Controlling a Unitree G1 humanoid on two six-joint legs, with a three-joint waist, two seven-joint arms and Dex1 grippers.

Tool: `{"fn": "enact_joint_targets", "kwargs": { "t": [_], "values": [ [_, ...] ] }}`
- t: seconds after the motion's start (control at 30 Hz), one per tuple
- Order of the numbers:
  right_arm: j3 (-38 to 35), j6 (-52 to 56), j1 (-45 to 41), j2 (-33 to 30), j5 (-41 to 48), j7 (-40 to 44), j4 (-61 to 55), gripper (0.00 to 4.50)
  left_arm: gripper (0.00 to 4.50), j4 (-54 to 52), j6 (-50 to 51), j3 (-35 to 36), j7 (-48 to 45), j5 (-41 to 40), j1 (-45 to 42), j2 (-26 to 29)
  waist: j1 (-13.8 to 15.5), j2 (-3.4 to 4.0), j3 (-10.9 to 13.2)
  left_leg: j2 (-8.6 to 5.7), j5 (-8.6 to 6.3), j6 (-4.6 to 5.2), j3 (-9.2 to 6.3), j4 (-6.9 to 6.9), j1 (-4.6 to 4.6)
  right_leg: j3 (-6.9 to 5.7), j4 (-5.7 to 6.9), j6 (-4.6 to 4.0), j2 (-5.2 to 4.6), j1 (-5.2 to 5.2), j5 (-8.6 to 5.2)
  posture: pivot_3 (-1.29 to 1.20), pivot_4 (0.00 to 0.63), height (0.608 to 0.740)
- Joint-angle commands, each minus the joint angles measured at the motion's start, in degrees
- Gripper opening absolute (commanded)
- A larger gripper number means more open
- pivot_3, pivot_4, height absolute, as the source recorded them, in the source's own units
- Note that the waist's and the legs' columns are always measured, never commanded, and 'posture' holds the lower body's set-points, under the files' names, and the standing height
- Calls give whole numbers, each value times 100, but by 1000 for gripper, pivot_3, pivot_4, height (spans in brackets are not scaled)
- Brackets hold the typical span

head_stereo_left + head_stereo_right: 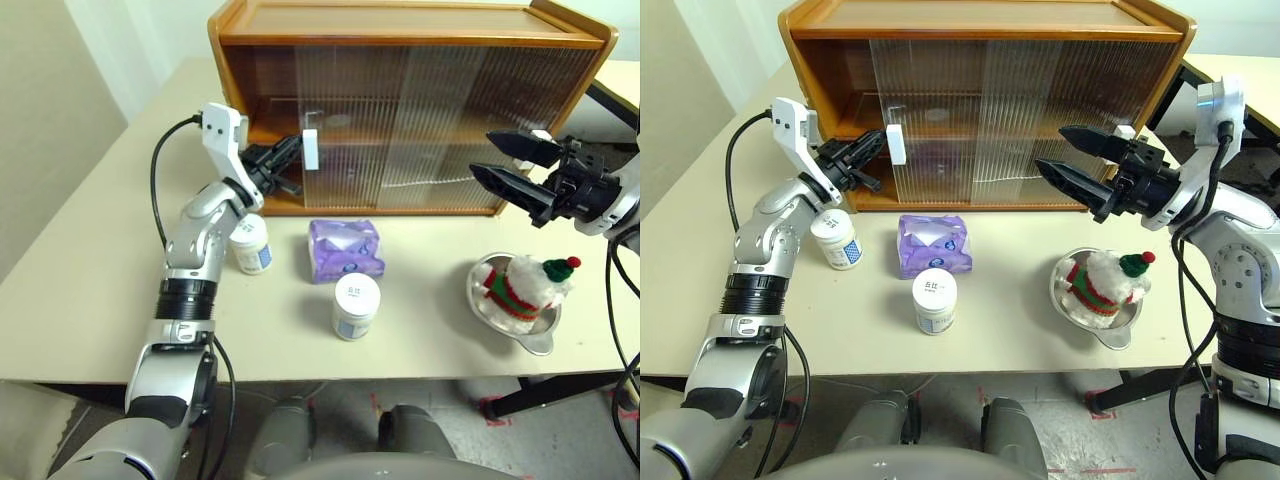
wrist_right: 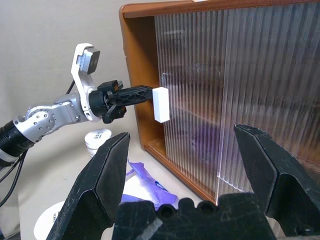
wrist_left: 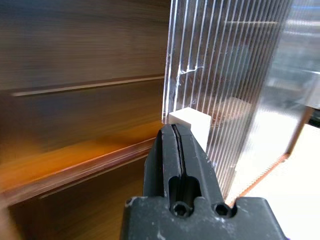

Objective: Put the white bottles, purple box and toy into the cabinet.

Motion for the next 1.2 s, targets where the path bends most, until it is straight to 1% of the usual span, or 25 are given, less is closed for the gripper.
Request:
{"fn": "enact_joint_targets", "kwargs": {
  "t": [0.03, 0.3, 0.77, 0.87, 1.07, 1.2],
  "values": [
    [-78, -76, 8, 9, 43, -43, -124, 4500, 15, 133, -17, -194, -116, 104, -170, -85, -25, -1, 1, 0, 0, 1, 0, 0, 0, 0, 0, 0, 1, 0, 0, -26, 0, 740],
    [-136, -38, 7, -34, 95, -80, -170, 4500, 15, 90, -1, -419, -164, 152, -226, -305, -127, -4, 3, -1, 0, 1, 0, 3, -1, 1, 0, 4, 0, 2, -2, -34, 0, 740],
    [-245, 0, 103, -86, 126, -99, -241, 4500, 15, 518, -205, -594, -317, 297, -391, -618, -149, -4, 4, 1, 1, 1, 0, 7, 0, 3, 0, 6, 6, 2, -4, -62, 0, 740],
    [-296, 19, 163, -112, 145, -105, -273, 4500, 15, 289, -115, -406, -230, 211, -281, -515, -161, -3, 5, 1, 0, 1, 0, 7, -1, 3, 0, 7, 6, 2, -5, -59, 0, 740],
    [-243, -5, 146, -116, 144, -89, -208, 4500, 15, -679, 358, -246, -147, 46, 227, -234, -264, -2, 5, 3, 0, 1, -1, 4, 0, 5, 1, 6, 5, 2, -5, -43, 0, 740],
    [-172, -40, 80, -105, 105, -33, -113, 4500, 15, -861, 473, -176, -43, 44, 325, -137, -264, -3, 6, 3, 0, 0, -1, 9, 0, 6, 2, 8, 4, 3, -3, -25, 0, 740]
  ]
}}
